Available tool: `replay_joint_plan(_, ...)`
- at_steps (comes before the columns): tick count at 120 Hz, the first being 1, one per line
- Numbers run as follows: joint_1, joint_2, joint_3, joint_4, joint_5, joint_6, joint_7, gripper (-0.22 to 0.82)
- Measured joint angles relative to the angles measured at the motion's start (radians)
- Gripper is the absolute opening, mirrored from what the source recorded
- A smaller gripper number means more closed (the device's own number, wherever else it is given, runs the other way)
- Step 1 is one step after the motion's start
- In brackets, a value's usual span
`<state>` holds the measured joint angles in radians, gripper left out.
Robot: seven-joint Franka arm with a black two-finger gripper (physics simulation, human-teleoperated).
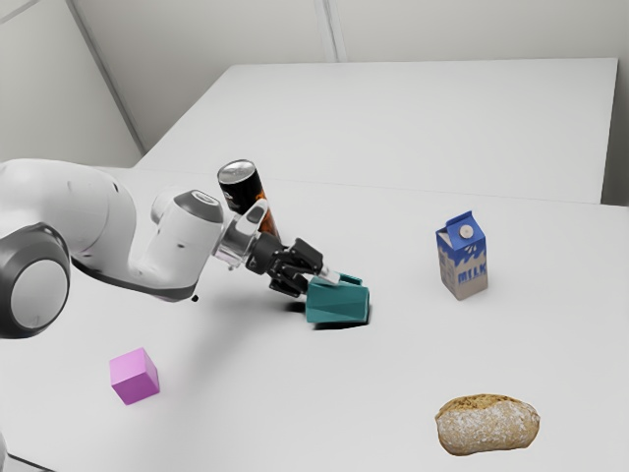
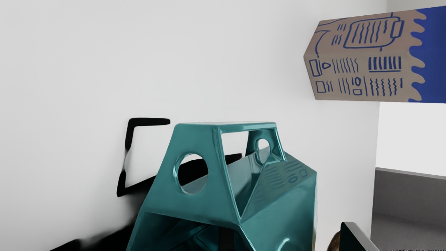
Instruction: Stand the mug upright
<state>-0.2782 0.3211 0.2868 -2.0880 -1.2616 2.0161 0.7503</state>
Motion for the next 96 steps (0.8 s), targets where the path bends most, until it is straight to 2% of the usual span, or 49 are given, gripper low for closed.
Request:
replay_joint_plan(49,-0.01,0.0,-0.004,-0.009,-0.03,0.001,0.045,0.05)
replay_joint_plan(77,-0.012,-0.02,-0.02,-0.005,-0.056,0.0,0.059,-0.11)
replay_joint_plan(96,-0.023,-0.06,-0.04,-0.004,-0.058,0.011,0.065,-0.14)
